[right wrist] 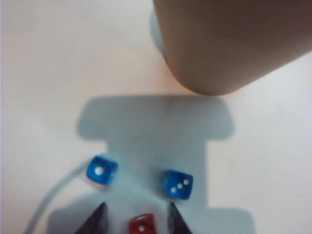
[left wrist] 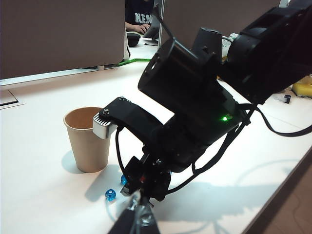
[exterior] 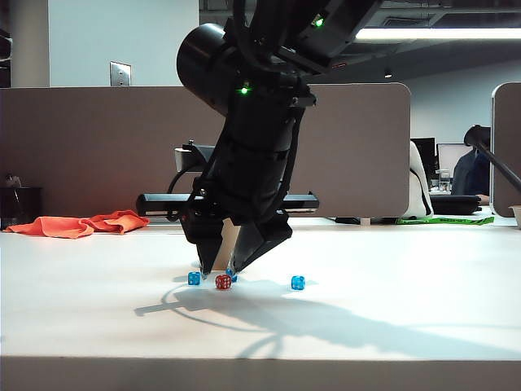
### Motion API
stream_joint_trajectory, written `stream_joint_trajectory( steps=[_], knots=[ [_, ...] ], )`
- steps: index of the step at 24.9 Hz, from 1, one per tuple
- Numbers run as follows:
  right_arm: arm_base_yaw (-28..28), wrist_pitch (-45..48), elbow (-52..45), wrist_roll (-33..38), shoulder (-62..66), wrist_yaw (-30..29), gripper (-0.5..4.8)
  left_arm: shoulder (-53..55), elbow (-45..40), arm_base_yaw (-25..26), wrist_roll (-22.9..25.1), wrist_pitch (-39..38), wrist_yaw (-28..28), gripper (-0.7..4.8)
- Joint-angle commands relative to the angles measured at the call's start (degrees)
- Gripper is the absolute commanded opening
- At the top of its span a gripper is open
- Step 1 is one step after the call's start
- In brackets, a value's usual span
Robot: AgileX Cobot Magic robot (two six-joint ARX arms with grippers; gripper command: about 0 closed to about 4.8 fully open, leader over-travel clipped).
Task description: Pick up the dice with a different color and drop it into the paper cup.
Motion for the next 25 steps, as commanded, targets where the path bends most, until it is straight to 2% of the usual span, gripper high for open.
stream_joint_trajectory(
  steps=[1, 15, 19, 24, 25],
  knots=[
    [0.11, 0.76, 0.09, 0.07, -0.07, -0.02, 1.58, 0.07, 0.33, -0.04, 0.04, 0.72, 0.42, -0.06],
    [0.13, 0.83, 0.09, 0.07, 2.05, -1.07, 1.55, 0.07, 0.33, -0.04, 0.04, 0.72, 0.42, -0.06],
    [0.13, 0.48, 0.09, 0.04, 2.05, -1.07, 1.06, 0.07, 0.33, -0.04, 0.04, 0.72, 0.42, -0.06],
    [0.13, -0.85, 0.09, 0.04, 2.05, -1.05, 0.98, 0.07, 0.33, -0.04, 0.07, 0.72, 0.42, -0.06],
    [0.13, -1.25, 0.09, 0.04, 2.05, -1.05, 0.73, 0.07, 0.33, -0.04, 0.07, 0.72, 0.39, -0.06]
  ],
)
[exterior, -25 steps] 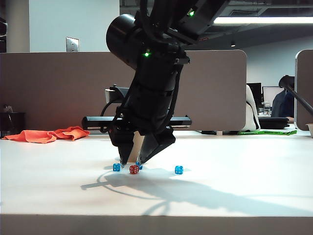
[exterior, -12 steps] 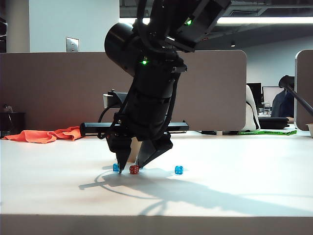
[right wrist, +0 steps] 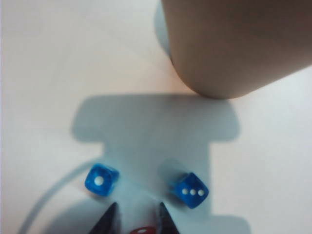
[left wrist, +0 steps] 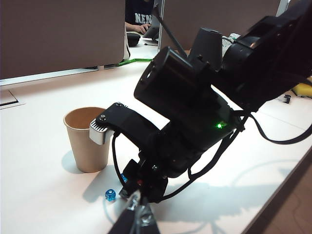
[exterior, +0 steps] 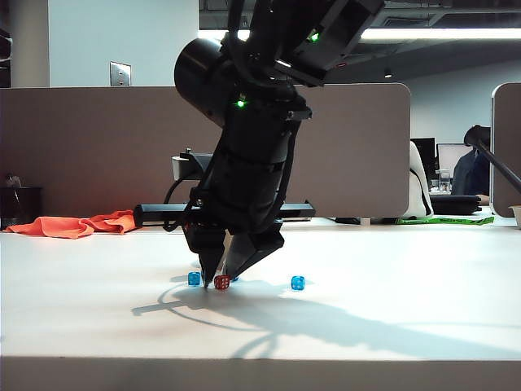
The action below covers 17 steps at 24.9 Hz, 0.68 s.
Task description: Pick up the dice with a different color and drop it into the paper cup.
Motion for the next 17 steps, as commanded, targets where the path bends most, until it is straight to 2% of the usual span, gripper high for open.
stream_joint_trajectory(
  steps=[1, 3, 5, 9, 11, 17],
  knots=[
    [0.13, -2.47, -0.13, 0.04, 0.31, -0.37, 0.71, 0.07, 0.33, -0.04, 0.07, 0.72, 0.39, -0.06],
    [0.13, -2.43, -0.13, 0.04, 0.31, -0.37, 0.69, 0.07, 0.33, -0.04, 0.07, 0.72, 0.39, -0.06],
    [0.13, -2.47, -0.13, 0.04, 0.31, -0.37, 0.43, 0.07, 0.33, -0.04, 0.04, 0.72, 0.39, -0.06],
    [0.11, -2.56, -0.13, 0.02, 0.31, -0.39, 0.36, 0.07, 0.33, -0.04, 0.04, 0.72, 0.39, -0.06],
    [0.11, -2.58, -0.13, 0.02, 0.31, -0.39, 0.08, 0.07, 0.33, -0.04, 0.04, 0.72, 0.39, -0.06],
    [0.11, -2.6, -0.13, 0.02, 0.31, -0.39, -0.01, 0.07, 0.33, -0.04, 0.04, 0.72, 0.39, -0.06]
  ],
)
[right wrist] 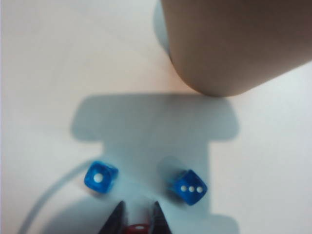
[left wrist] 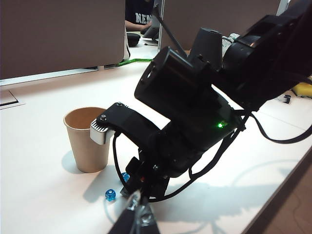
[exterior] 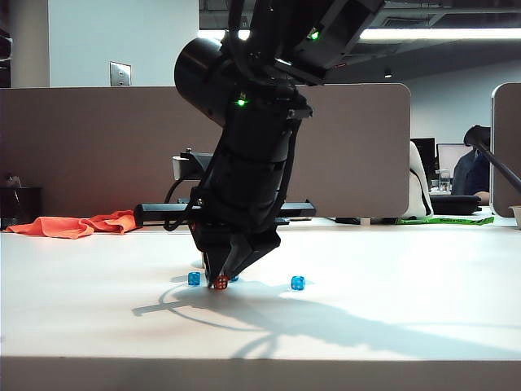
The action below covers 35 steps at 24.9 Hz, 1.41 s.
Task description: Pick up the dice with a different color and drop it into the paper cup.
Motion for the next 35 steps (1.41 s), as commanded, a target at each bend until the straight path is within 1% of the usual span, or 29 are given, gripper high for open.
stream_joint_trajectory(
  steps=[1, 11, 19, 28, 31, 35],
  knots=[
    [0.13, -2.05, -0.15, 0.02, 0.37, -0.42, -0.02, 0.07, 0.33, -0.04, 0.04, 0.72, 0.39, -0.06],
    [0.15, -1.95, -0.07, 0.02, -1.4, -0.46, -0.01, 0.07, 0.33, -0.04, 0.04, 0.72, 0.39, -0.06],
    [0.24, -1.66, 0.04, 0.02, -6.93, -0.46, -0.02, 0.07, 0.33, -0.04, 0.04, 0.72, 0.42, -0.06],
    [1.62, -1.2, 0.57, 0.02, -12.02, -0.68, -0.01, 0.07, 0.33, -0.04, 0.04, 0.7, 0.39, -0.06],
    [1.9, -0.11, 0.57, 0.02, -14.64, -0.63, -0.01, 0.07, 0.31, -0.04, 0.07, 0.7, 0.39, -0.06],
    [1.77, 5.99, 0.59, -0.76, -17.14, -0.37, -0.01, 0.07, 0.31, -0.04, 0.07, 0.7, 0.39, -0.06]
  ],
)
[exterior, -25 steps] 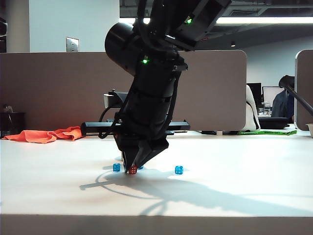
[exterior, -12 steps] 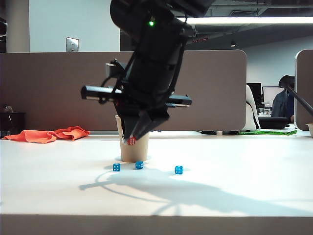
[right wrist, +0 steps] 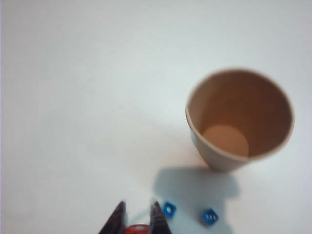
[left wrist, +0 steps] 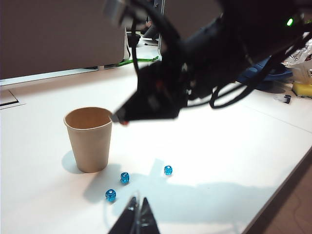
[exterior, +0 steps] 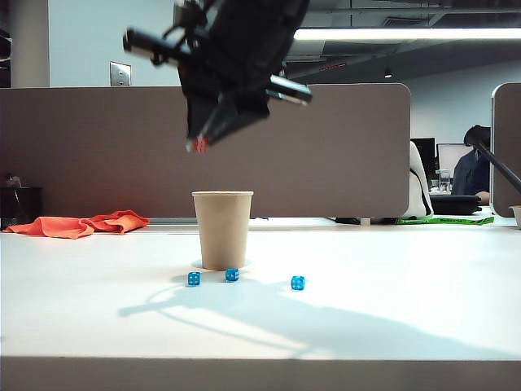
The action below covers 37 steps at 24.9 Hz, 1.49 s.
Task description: Pick up the dice with a different color and drop it into the paper cup.
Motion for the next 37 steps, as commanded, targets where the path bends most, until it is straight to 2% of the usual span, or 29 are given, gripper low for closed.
stream_joint_trajectory(
  steps=[1, 5, 7, 9, 14, 21, 37],
  knots=[
    [0.04, 5.29, 0.24, -1.36, -0.74, 0.13, -0.01, 0.07, 0.31, -0.04, 0.07, 0.7, 0.39, -0.06],
    [-1.38, 7.39, 0.22, -3.13, -0.7, 0.9, -0.01, 0.07, 0.31, -0.04, 0.07, 0.7, 0.39, -0.06],
    [-2.62, 7.41, 0.22, -3.13, -0.7, 3.93, -0.01, 0.07, 0.31, -0.04, 0.07, 0.7, 0.39, -0.06],
    [-3.89, 7.39, 0.22, -3.13, -0.7, 4.28, -0.01, 0.07, 0.31, -0.04, 0.04, 0.7, 0.39, -0.06],
    [-5.97, 7.34, 0.22, -3.13, -0.7, 3.08, -0.01, 0.07, 0.31, -0.04, 0.04, 0.7, 0.42, -0.06],
    [-6.58, 9.94, 0.22, -3.1, -0.11, -2.8, -0.01, 0.07, 0.33, -0.04, 0.04, 0.7, 0.39, -0.06],
    [-6.62, 11.39, 0.2, -3.1, 3.48, -2.93, -0.01, 0.07, 0.31, -0.04, 0.04, 0.72, 0.42, -0.06]
  ],
)
